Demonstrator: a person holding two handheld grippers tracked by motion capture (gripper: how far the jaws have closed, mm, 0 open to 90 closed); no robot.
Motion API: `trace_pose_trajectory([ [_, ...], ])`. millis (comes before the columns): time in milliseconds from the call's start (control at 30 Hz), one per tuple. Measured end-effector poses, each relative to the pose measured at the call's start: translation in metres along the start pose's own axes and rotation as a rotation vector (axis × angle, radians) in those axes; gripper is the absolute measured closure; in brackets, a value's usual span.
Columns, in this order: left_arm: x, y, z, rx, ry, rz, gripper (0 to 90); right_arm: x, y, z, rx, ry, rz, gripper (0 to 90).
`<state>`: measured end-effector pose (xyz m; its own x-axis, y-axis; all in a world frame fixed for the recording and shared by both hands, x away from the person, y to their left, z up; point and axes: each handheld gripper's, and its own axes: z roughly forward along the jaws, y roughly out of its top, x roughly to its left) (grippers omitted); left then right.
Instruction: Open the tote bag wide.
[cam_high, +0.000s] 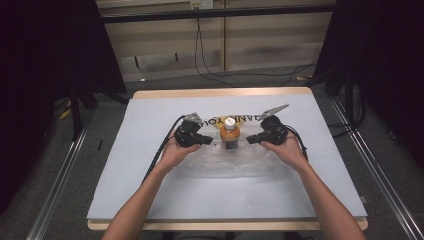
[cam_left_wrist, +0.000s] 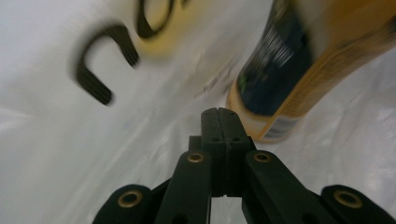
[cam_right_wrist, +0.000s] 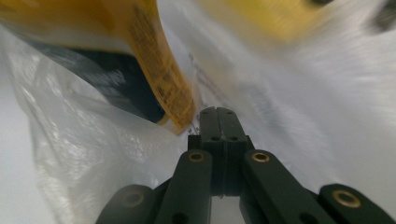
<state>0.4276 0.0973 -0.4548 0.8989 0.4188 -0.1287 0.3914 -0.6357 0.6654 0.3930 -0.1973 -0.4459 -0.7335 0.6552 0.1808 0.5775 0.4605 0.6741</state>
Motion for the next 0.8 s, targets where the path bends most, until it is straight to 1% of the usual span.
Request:
trace_pose_trajectory([
  [33, 0.002, -0.002, 0.006, 0.026, 0.008, 0.005, 90.0, -0.001, -0.001, 0.007, 0.021, -0.007, 0.000, 90.0],
  [67, 0.002, -0.002, 0.006, 0.026, 0.008, 0.005, 90.0, -0.001, -0.001, 0.007, 0.021, -0.007, 0.000, 90.0],
  [100, 0.003, -0.005, 0.010, 0.053, 0.017, -0.004, 90.0, -0.002, -0.002, 0.014, 0.041, -0.002, 0.009, 90.0],
  [133, 0.006, -0.009, 0.011, 0.077, 0.012, 0.001, 90.0, -0.004, -0.004, 0.019, 0.062, 0.003, 0.003, 90.0],
  [167, 0.007, -0.012, 0.011, 0.081, 0.011, -0.009, 90.0, -0.004, -0.007, 0.024, 0.094, 0.000, 0.001, 90.0],
  [200, 0.008, -0.014, 0.009, 0.080, 0.008, -0.004, 90.0, -0.005, -0.009, 0.026, 0.112, 0.013, -0.003, 90.0],
  [233, 0.010, -0.018, 0.003, 0.101, 0.033, 0.008, 90.0, -0.006, -0.013, 0.025, 0.126, 0.017, 0.001, 90.0],
  [267, 0.010, -0.018, 0.003, 0.101, 0.033, 0.008, 90.0, -0.006, -0.013, 0.025, 0.126, 0.017, 0.001, 90.0],
  [300, 0.013, -0.020, -0.002, 0.127, 0.047, 0.030, 90.0, -0.006, -0.014, 0.023, 0.131, 0.020, 0.000, 90.0],
  [367, 0.017, -0.024, -0.008, 0.144, 0.055, 0.025, 90.0, -0.008, -0.018, 0.017, 0.149, 0.022, -0.009, 90.0],
  [400, 0.019, -0.028, -0.013, 0.147, 0.067, 0.016, 90.0, -0.010, -0.023, 0.010, 0.169, 0.022, -0.018, 90.0],
  [433, 0.021, -0.030, -0.016, 0.154, 0.065, 0.023, 90.0, -0.010, -0.023, 0.010, 0.169, 0.022, -0.018, 90.0],
  [467, 0.023, -0.034, -0.020, 0.151, 0.072, 0.006, 90.0, -0.013, -0.029, 0.003, 0.177, 0.024, -0.013, 90.0],
  [500, 0.029, -0.041, -0.027, 0.152, 0.077, 0.003, 90.0, -0.014, -0.032, -0.001, 0.181, 0.026, -0.011, 90.0],
  [567, 0.033, -0.047, -0.032, 0.142, 0.087, -0.014, 90.0, -0.016, -0.039, -0.007, 0.179, 0.039, -0.017, 90.0],
  [600, 0.033, -0.050, -0.033, 0.115, 0.091, -0.048, 90.0, -0.016, -0.041, -0.009, 0.179, 0.042, -0.015, 90.0],
  [633, 0.033, -0.050, -0.033, 0.115, 0.091, -0.048, 90.0, -0.015, -0.043, -0.011, 0.180, 0.040, -0.025, 90.0],
  [667, 0.035, -0.054, -0.036, 0.098, 0.085, -0.082, 90.0, -0.015, -0.043, -0.012, 0.186, 0.039, -0.041, 90.0],
  [700, 0.037, -0.056, -0.037, 0.093, 0.082, -0.091, 90.0, -0.014, -0.044, -0.013, 0.192, 0.038, -0.044, 90.0],
  [733, 0.037, -0.056, -0.037, 0.093, 0.082, -0.091, 90.0, -0.014, -0.044, -0.013, 0.192, 0.038, -0.044, 90.0],
  [767, 0.038, -0.058, -0.040, 0.102, 0.082, -0.075, 90.0, -0.015, -0.046, -0.016, 0.196, 0.039, -0.058, 90.0],
  [800, 0.039, -0.060, -0.042, 0.105, 0.085, -0.065, 90.0, -0.015, -0.046, -0.017, 0.201, 0.036, -0.054, 90.0],
])
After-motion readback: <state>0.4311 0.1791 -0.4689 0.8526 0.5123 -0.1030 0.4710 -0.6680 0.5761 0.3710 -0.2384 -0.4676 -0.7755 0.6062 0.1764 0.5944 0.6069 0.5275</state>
